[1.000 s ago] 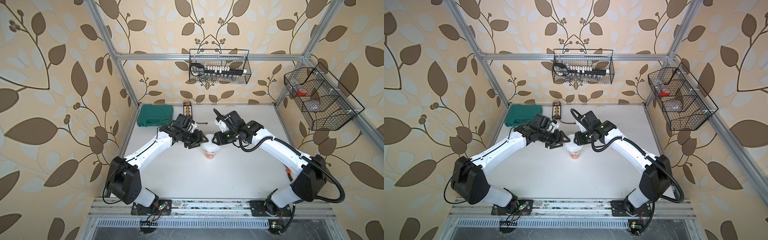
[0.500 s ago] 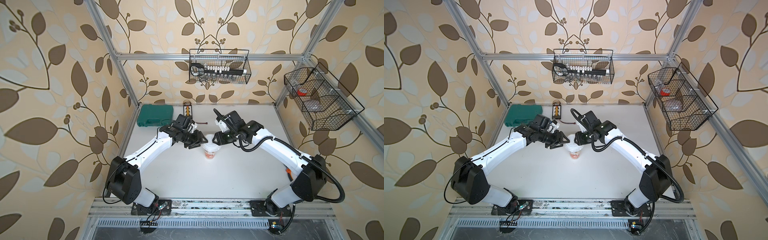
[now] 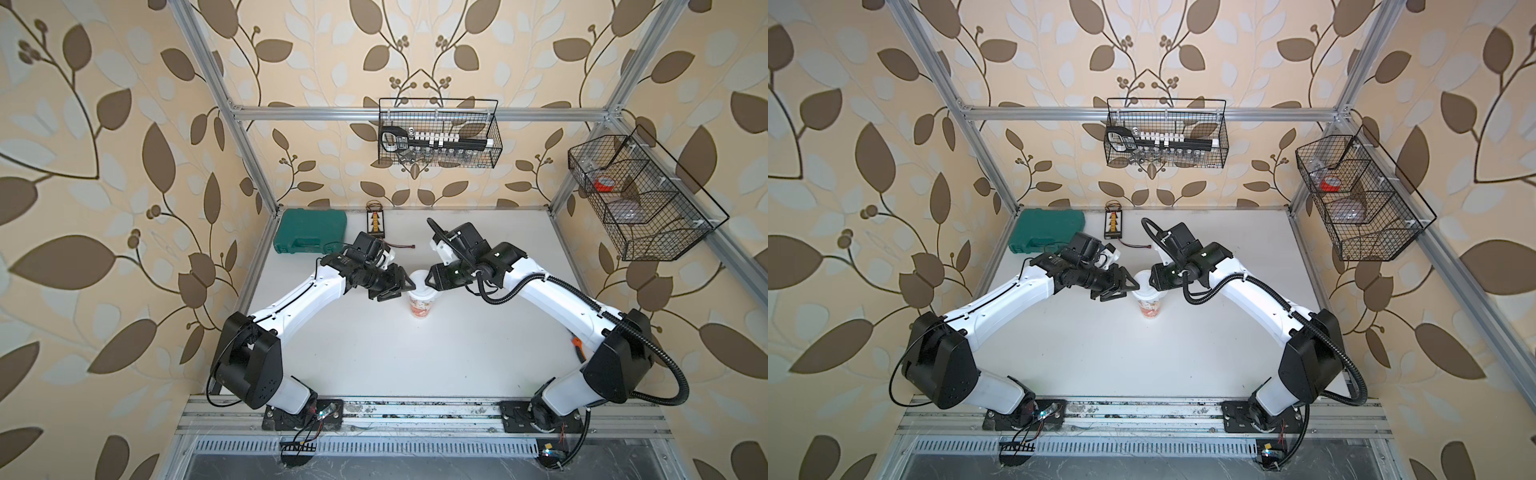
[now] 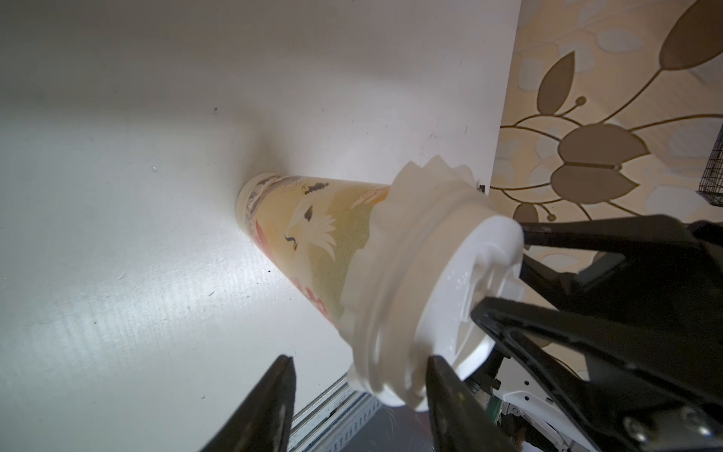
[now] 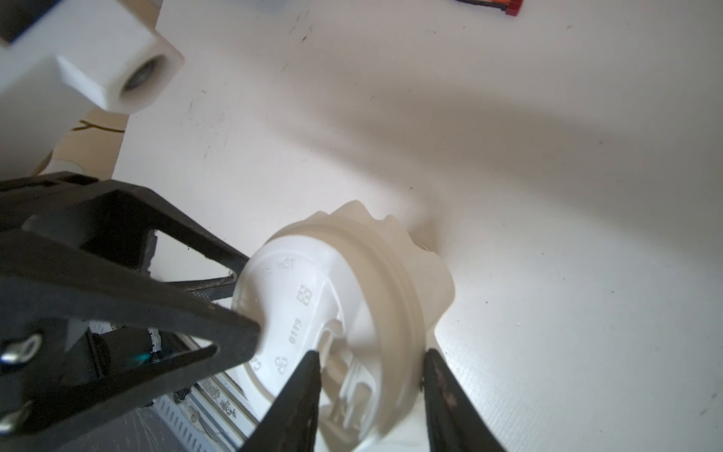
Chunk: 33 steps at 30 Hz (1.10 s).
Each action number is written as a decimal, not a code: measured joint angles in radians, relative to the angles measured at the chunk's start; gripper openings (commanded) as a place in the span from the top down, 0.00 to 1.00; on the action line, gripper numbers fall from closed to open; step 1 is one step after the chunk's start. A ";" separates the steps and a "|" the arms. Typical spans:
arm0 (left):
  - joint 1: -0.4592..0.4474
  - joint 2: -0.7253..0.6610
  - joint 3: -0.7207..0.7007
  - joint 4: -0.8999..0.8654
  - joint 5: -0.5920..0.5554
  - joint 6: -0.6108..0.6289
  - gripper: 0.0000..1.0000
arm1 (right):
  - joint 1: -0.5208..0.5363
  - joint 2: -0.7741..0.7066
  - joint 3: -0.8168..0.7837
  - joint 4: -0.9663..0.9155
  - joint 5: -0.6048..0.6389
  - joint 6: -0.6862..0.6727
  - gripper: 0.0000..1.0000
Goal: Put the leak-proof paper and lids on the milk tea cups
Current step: Secure the cup lid on the cup.
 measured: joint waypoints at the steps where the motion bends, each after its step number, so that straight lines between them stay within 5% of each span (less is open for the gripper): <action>1: 0.000 0.000 0.000 0.000 0.000 0.000 0.44 | 0.000 0.000 -0.004 0.004 0.000 0.000 0.56; 25: -0.006 0.021 0.018 -0.005 0.000 0.004 0.43 | -0.073 -0.033 -0.024 0.024 -0.076 0.026 0.39; 33: -0.006 0.030 0.025 -0.005 0.001 0.004 0.43 | -0.139 -0.101 -0.099 0.098 -0.175 0.065 0.51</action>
